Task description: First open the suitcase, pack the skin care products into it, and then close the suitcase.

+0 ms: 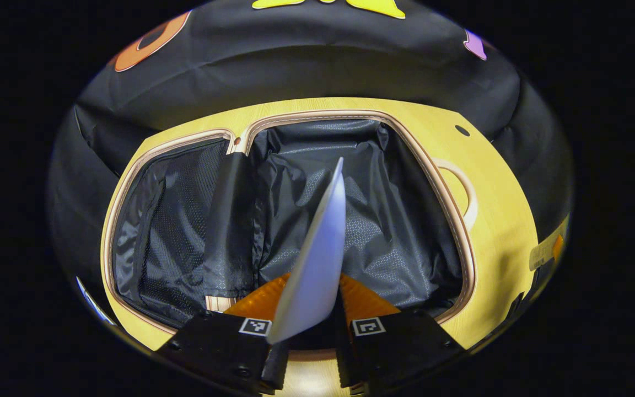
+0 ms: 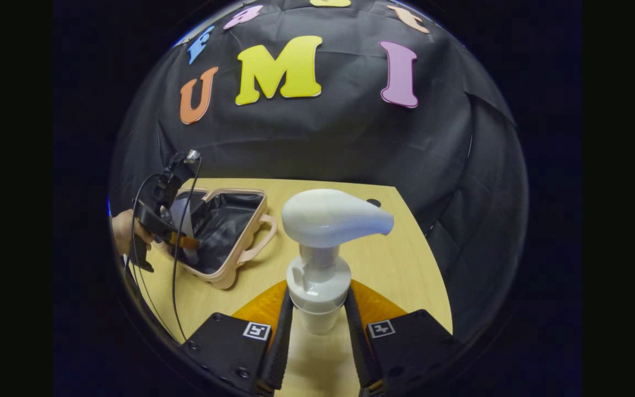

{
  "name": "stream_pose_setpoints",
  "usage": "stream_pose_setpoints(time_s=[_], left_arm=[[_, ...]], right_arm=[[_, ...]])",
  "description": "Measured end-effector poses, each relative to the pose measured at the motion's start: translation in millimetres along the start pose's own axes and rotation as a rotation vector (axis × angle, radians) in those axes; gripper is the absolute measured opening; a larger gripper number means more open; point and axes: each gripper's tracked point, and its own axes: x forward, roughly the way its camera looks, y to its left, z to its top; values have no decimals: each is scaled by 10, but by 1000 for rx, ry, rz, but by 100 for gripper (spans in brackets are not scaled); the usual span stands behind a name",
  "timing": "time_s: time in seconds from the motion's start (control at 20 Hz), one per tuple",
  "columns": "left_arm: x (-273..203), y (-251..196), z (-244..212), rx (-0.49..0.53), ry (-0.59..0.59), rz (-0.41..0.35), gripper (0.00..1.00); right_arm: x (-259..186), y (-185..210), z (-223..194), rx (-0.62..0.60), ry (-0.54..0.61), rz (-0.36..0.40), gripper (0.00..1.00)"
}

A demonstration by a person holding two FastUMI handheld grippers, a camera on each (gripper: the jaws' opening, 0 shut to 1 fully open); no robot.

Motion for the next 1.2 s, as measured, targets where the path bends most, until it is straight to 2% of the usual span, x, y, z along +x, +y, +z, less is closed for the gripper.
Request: stream_pose_setpoints(time_s=[0.3, 0.55, 0.7, 0.75, 0.8, 0.85, 0.9, 1.05, 1.1, 1.2], left_arm=[[204, 24, 209, -3, 27, 30, 39], [357, 7, 59, -74, 88, 6, 39], [360, -1, 61, -97, 81, 7, 39], [333, -14, 77, -98, 72, 1, 48], [296, 12, 130, -96, 46, 9, 43], [254, 16, 182, -96, 18, 3, 45], [174, 12, 242, -104, -13, -1, 55], [-91, 37, 360, -106, -95, -4, 94], [-210, 51, 368, -110, -121, -1, 89], [-463, 148, 401, -114, -186, 15, 94]], right_arm=[[95, 55, 130, 2, -1, -1, 47], [135, 118, 265, -74, -10, 27, 47], [189, 200, 387, -58, 2, 61, 46], [218, 247, 448, -64, 3, 73, 46], [259, 295, 506, -69, 4, 85, 47], [303, 359, 589, -69, 3, 100, 47], [355, 440, 685, -66, 3, 118, 46], [546, 765, 1030, -43, -14, 150, 45], [621, 923, 1127, -26, -20, 166, 45], [791, 1266, 1229, 2, -9, 199, 46]])
